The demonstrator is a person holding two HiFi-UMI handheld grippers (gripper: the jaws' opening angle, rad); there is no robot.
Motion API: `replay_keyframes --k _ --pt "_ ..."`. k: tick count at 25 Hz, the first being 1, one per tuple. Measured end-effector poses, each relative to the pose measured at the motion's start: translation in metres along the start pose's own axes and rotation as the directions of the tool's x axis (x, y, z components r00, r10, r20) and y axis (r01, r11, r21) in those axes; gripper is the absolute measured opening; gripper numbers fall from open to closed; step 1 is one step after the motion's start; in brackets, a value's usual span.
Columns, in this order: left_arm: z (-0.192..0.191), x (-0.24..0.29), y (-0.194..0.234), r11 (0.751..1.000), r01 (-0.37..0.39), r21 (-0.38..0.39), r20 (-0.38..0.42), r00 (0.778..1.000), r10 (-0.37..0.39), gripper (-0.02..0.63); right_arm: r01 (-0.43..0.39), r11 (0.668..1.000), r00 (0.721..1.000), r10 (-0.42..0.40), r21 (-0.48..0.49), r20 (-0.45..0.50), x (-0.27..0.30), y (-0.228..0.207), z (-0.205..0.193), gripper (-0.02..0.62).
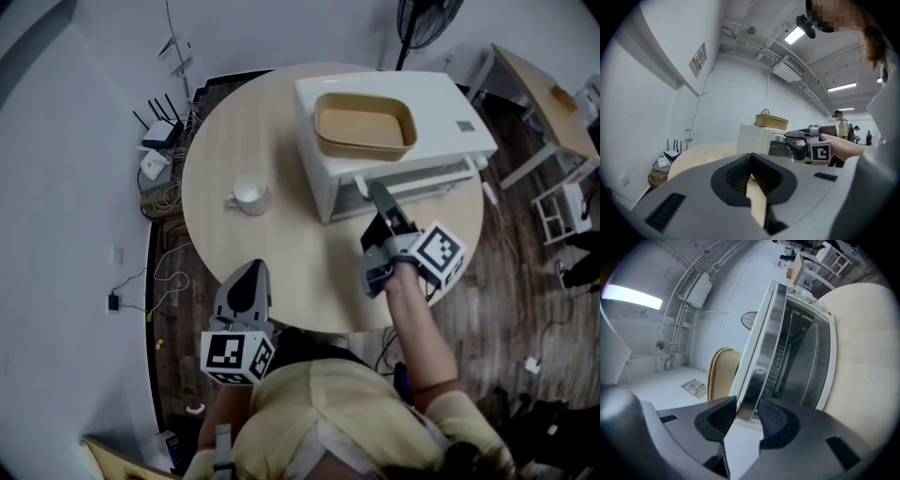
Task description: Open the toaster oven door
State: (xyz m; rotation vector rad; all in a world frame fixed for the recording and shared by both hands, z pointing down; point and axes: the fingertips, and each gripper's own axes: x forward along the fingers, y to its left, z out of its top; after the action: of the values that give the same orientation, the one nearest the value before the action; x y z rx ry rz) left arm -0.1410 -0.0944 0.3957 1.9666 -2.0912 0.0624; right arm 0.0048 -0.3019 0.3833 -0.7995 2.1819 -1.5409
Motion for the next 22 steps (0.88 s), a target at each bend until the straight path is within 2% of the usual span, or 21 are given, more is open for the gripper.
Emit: replay_keyframes --k 10,22 --pt "-0.001 0.000 -0.002 0.999 0.031 0.008 -0.007 0.999 -0.031 0.002 -0.017 0.999 1.000 0.016 0.043 0.022 -0.016 -0.001 -0.004 0.135" --pt "-0.006 0.011 -0.030 0.990 0.138 0.025 -0.023 0.990 -0.137 0.002 -0.006 0.998 0.999 0.004 0.061 0.035 -0.048 -0.010 -0.018 0.135"
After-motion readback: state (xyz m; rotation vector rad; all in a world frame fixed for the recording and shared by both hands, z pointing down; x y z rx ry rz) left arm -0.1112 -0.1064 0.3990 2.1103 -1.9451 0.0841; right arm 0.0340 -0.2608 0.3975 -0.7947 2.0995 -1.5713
